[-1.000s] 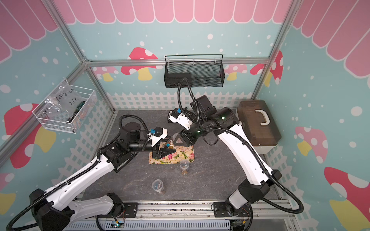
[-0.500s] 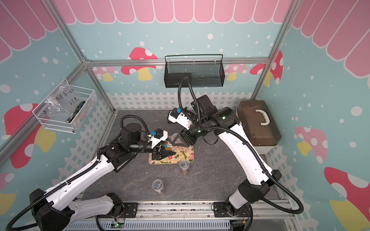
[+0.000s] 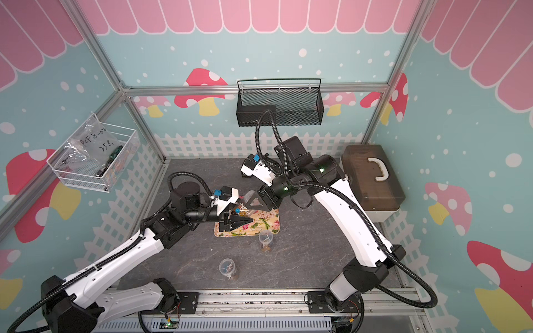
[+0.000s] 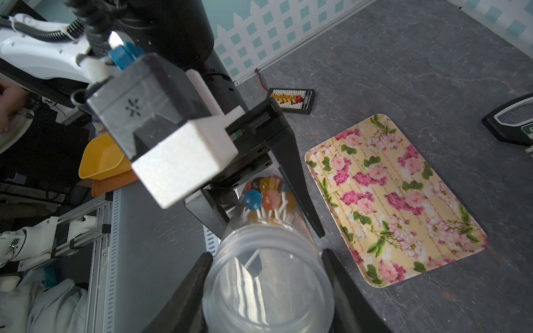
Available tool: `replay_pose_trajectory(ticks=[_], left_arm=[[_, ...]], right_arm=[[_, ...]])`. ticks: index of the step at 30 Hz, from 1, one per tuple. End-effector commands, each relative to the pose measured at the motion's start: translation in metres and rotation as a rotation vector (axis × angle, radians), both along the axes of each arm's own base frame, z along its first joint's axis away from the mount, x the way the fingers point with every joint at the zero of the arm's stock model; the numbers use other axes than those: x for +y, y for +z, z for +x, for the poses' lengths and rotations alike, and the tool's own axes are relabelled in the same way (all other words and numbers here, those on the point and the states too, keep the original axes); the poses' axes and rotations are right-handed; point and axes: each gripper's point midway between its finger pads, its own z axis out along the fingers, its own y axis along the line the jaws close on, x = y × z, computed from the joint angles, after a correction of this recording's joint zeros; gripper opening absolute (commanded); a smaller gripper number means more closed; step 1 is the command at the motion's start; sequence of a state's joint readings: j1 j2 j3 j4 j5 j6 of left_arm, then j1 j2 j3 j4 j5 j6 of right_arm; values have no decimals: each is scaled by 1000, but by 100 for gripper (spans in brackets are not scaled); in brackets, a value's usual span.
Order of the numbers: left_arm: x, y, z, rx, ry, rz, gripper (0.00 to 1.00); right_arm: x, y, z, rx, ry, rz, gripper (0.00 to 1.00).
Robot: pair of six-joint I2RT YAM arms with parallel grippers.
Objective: Pour the candies out of the jar
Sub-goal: Pick up the jar from the center of the board.
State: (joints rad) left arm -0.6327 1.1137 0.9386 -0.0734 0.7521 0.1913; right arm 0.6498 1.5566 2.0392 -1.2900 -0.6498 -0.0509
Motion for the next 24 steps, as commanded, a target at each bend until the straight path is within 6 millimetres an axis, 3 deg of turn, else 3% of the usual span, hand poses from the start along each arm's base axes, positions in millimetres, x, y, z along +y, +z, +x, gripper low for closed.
replay_pose_trajectory(ticks=[1, 4, 11, 16, 24], left_arm=[[5, 16, 10, -27, 79, -78, 47], [9, 16, 15, -30, 126, -111, 47], [20, 15, 34, -41, 272, -166, 47], [24, 14, 45, -46, 350, -228, 47], [16, 4, 48, -42, 360, -203, 48]], right_arm=[[-3, 14, 5, -53, -41, 45, 67], [-5, 26, 15, -97, -130, 110, 79], [-16, 62, 31, -149, -394, 437, 82], [-14, 50, 47, -79, -505, 557, 82], [1, 36, 52, -58, -499, 524, 81]])
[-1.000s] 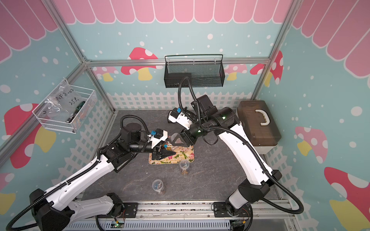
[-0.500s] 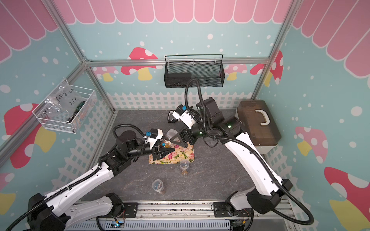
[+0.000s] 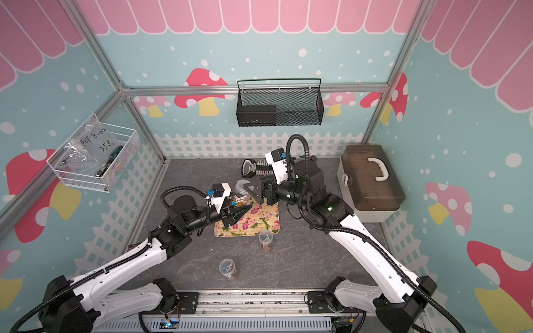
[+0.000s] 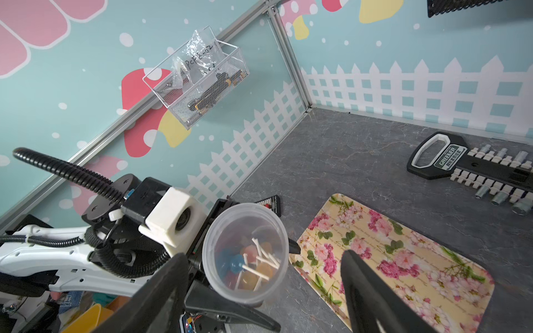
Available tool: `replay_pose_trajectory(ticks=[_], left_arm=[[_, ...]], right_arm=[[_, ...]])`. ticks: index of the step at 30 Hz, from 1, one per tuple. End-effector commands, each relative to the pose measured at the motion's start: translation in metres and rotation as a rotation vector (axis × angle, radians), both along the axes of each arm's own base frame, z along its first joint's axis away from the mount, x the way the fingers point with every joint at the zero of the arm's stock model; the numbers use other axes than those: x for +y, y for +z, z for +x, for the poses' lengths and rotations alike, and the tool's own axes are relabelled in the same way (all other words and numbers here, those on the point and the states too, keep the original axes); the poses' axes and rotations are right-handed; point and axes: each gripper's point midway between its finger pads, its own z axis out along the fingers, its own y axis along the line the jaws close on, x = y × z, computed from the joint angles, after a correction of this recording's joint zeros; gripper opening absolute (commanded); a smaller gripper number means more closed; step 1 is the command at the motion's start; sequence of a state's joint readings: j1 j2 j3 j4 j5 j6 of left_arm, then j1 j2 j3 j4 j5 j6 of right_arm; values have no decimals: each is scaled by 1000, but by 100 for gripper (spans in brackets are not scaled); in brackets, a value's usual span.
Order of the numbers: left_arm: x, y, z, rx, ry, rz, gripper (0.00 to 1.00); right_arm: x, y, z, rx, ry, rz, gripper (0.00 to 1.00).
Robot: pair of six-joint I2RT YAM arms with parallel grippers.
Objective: Pour the candies out of the jar
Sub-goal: Pick up the jar from the center of the board, then unscrew the lid from the jar.
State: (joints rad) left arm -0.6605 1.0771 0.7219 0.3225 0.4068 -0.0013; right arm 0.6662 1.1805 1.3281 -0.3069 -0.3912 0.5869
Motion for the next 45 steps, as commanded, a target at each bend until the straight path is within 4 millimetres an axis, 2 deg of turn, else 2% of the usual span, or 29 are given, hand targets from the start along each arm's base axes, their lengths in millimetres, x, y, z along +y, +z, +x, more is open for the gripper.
replay_pose_trajectory(ticks=[1, 11, 23, 36, 45], left_arm=[[-1, 12, 3, -28, 24, -44, 48], [-7, 6, 3, -15, 18, -32, 49], [-10, 7, 2, -6, -1, -31, 49], [-12, 8, 1, -3, -10, -36, 49], [-12, 11, -2, 4, -21, -42, 49]], right_arm=[[4, 15, 2, -23, -19, 45, 81], [23, 5, 1, -13, 22, -7, 74], [27, 1, 4, -26, 30, -37, 59], [30, -7, 3, -13, 51, -65, 61], [31, -10, 3, -23, 65, -77, 44]])
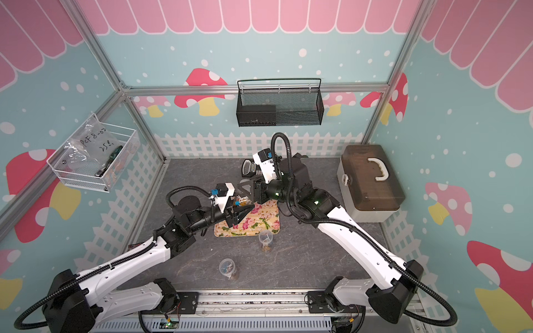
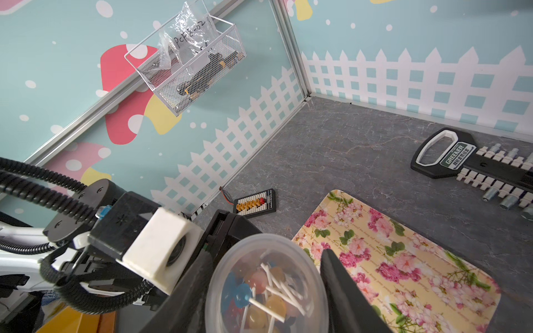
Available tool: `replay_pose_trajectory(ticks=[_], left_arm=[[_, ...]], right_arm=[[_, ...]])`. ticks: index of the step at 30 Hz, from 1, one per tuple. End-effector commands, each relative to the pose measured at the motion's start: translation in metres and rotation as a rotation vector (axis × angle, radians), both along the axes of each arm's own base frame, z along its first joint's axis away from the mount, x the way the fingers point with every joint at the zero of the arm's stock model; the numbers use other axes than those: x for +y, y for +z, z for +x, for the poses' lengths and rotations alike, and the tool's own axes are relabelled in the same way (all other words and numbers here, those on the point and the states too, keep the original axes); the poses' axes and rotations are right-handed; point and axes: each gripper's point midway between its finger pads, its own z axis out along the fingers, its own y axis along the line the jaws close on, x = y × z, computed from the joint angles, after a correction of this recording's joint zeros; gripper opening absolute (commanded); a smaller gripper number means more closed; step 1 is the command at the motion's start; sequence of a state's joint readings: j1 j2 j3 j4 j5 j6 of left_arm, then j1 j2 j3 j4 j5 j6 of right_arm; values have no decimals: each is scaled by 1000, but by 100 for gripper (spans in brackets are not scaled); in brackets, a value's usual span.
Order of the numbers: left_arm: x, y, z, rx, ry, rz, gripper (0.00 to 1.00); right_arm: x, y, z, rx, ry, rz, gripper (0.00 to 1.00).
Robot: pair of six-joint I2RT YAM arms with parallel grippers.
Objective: Pour the candies out of the jar
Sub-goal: Unscrew the lid from the jar.
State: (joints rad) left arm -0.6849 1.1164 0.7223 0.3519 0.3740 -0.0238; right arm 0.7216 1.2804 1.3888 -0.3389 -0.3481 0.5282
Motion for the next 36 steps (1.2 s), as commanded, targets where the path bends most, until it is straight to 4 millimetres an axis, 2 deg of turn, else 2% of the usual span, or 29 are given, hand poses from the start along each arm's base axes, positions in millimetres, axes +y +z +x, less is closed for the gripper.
replay_pose_trajectory(ticks=[1, 3, 6, 9, 12, 15, 22, 32, 34, 36], left_arm=[[-4, 19, -7, -17, -37, -39, 49], [-6, 21, -9, -6, -54, -39, 50], [-8, 30, -19, 8, -110, -54, 50], [-13, 40, -35, 29, -199, -65, 50], [-17, 50, -54, 57, -307, -65, 50], [-17, 57, -65, 80, -368, -61, 51], [-14, 65, -72, 71, -381, -73, 51], [-14, 63, -69, 64, -366, -99, 51], [-14, 63, -68, 61, -359, -100, 51], [-13, 63, -67, 55, -347, -103, 51]], right_arm=[[4, 9, -7, -32, 43, 0, 43], [5, 15, -11, -76, 80, -3, 43], [9, 29, -28, -195, 221, 19, 43], [7, 43, -42, -289, 341, 38, 43], [3, 63, -70, -408, 524, 83, 43], [-2, 74, -83, -466, 614, 112, 42], [-9, 76, -78, -484, 606, 102, 42], [-8, 71, -72, -453, 599, 98, 42], [-7, 69, -71, -444, 599, 97, 45], [-7, 69, -71, -444, 596, 95, 55]])
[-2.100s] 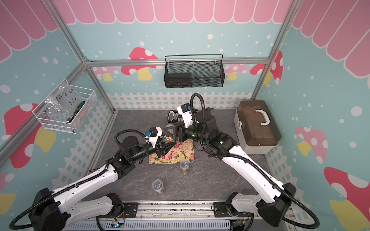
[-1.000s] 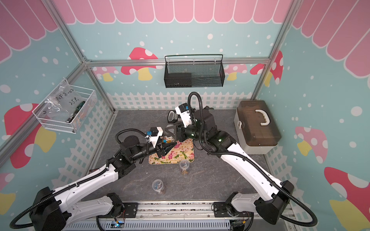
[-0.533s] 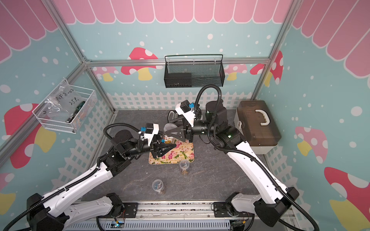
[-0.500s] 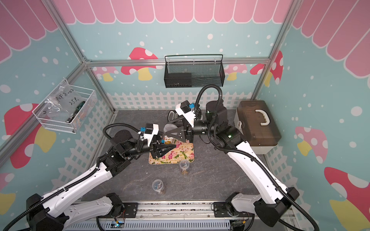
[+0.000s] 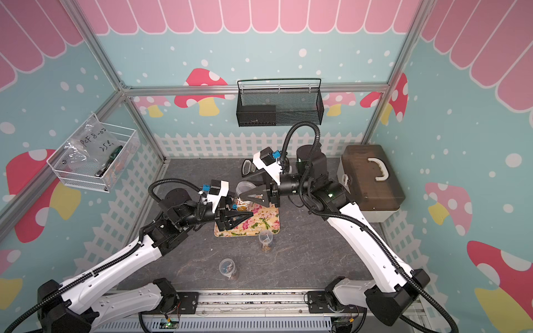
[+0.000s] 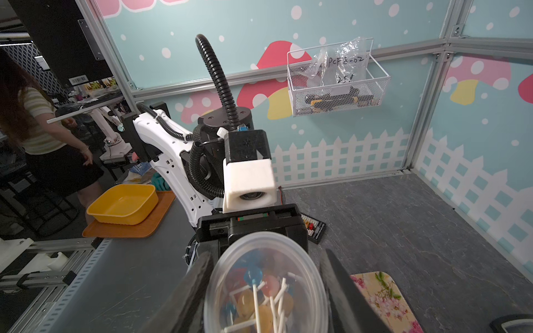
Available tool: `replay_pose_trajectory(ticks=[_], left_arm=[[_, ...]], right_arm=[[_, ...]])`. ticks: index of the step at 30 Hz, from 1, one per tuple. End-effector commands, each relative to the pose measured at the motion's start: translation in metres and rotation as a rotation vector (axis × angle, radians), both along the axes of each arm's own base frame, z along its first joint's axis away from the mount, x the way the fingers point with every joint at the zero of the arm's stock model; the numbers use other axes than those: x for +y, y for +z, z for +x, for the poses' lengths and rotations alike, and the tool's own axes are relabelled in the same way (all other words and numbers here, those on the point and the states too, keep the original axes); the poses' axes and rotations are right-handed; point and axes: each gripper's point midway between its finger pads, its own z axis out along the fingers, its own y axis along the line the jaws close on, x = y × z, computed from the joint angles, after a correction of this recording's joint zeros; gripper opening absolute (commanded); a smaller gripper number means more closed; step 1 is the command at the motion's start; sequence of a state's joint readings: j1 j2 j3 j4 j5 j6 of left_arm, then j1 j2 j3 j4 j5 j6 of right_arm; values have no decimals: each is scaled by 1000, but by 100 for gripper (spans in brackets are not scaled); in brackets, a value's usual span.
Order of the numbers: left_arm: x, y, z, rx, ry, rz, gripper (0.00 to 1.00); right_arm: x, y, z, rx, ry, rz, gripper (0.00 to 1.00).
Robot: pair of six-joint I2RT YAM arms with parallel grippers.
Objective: Pour the candies out of the jar
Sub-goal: Unscrew the lid from the jar.
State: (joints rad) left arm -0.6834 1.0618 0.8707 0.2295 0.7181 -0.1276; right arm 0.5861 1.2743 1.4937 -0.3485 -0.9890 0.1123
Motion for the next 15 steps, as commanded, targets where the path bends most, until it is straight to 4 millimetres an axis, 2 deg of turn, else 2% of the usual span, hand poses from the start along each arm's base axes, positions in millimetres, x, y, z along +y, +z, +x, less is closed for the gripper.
replay_pose_trajectory(ticks=[1, 2, 4, 7, 9, 13, 15], left_arm=[[1, 1, -3, 19, 3, -16, 51], [2, 1, -2, 16, 16, -19, 52], [4, -1, 2, 16, 45, -29, 52], [5, -5, 6, 16, 69, -41, 52], [4, -9, 8, 19, 72, -34, 52], [5, -14, 15, 10, 110, -18, 52], [6, -16, 18, 6, 127, -16, 52]], right_arm=[[0, 7, -5, -63, 32, 18, 61], [-1, 8, -6, -67, 31, 21, 68], [-3, 12, -9, -71, 27, 32, 76], [-7, 16, -3, -51, -44, 38, 82], [-11, 19, 8, -23, -138, 41, 84], [-18, 27, 12, 61, -215, 74, 85], [-22, 24, 18, 113, -272, 76, 85]])
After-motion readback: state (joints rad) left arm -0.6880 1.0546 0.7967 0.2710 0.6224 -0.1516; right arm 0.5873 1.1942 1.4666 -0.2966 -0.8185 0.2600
